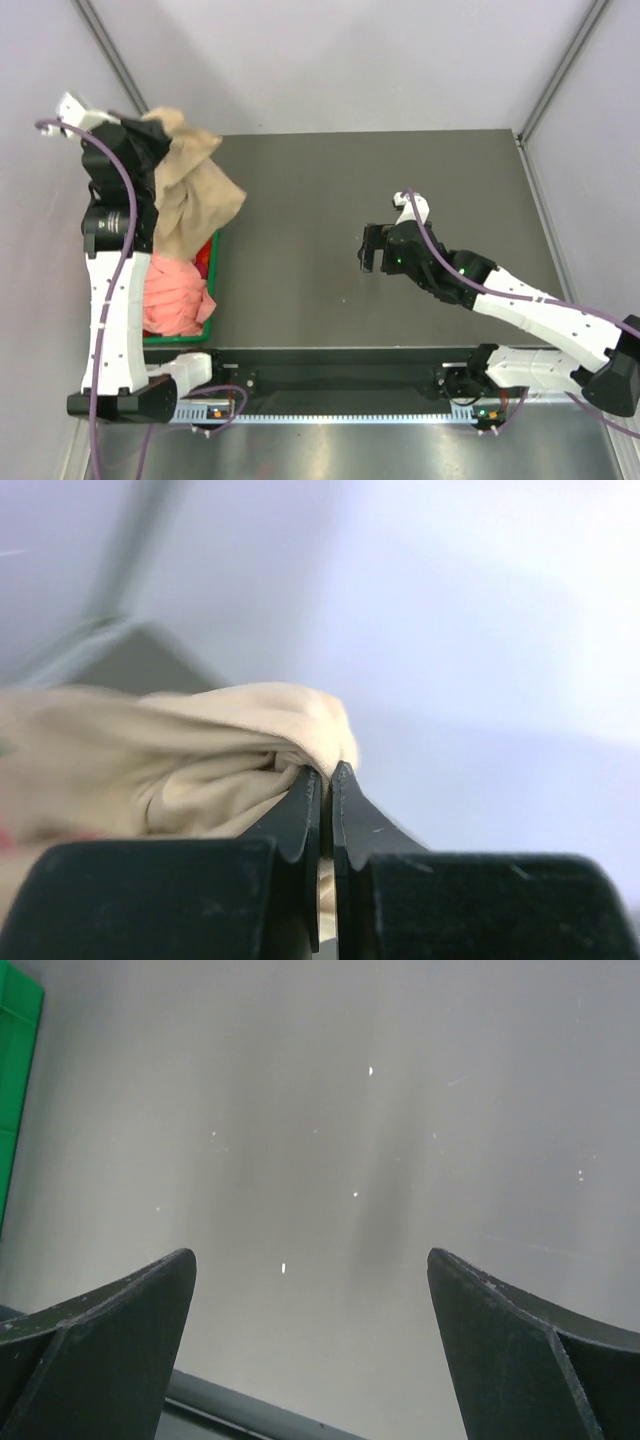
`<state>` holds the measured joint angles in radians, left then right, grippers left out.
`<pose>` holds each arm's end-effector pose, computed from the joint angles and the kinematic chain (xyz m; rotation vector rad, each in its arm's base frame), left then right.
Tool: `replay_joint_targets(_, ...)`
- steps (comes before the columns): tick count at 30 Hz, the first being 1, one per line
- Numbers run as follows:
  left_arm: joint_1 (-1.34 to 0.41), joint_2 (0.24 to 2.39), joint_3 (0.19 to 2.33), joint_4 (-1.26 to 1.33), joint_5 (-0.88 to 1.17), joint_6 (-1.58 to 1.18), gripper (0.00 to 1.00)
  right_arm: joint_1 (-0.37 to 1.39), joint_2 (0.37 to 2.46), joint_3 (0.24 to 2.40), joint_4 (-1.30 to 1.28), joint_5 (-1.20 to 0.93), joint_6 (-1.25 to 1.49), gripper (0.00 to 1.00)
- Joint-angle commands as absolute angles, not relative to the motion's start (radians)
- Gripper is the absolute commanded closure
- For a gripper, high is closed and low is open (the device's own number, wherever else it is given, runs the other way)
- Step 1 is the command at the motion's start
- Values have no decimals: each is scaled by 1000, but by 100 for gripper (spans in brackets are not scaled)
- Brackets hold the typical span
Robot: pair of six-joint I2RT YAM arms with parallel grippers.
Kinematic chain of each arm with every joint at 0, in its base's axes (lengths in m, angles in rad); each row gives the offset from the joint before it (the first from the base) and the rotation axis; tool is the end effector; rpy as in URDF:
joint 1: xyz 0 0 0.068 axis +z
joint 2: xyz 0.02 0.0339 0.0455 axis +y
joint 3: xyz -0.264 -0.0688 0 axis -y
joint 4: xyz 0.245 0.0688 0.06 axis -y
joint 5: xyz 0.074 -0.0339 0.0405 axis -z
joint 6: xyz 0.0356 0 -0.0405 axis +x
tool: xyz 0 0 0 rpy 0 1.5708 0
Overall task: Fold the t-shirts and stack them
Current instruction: Grab the tshirt from the pile, then move the tshirt to the center of the board
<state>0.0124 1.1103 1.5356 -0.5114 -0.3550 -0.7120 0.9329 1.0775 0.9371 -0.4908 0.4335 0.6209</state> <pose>0.2079 0.0150 0.4965 -0.8309 1.4335 -0.2385 0.1500 0.1773 0.3084 -0.0967 2.1646 0.4283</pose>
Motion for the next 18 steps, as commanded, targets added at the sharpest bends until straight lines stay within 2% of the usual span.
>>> replay_joint_targets(1,6,1199,1669,-206,65,-760,100,933,1097,1021,-508,462,624,0)
replay_joint_targets(5,-47,1252,1672,-8,326,-894,100,931,1100,1037,-522,477,630,0)
replay_joint_targets(10,-277,1279,1560,25,400,-786,100,920,1075,1037,-549,531,673,0)
replay_joint_targets(13,-327,1270,1358,29,487,-833,100,899,1052,1019,-589,569,707,0)
replay_joint_targets(17,-365,1240,998,-23,497,-856,100,830,1008,957,-615,529,718,0)
replay_joint_targets(18,-367,1230,956,-62,477,-827,87,818,987,921,-604,505,715,0)
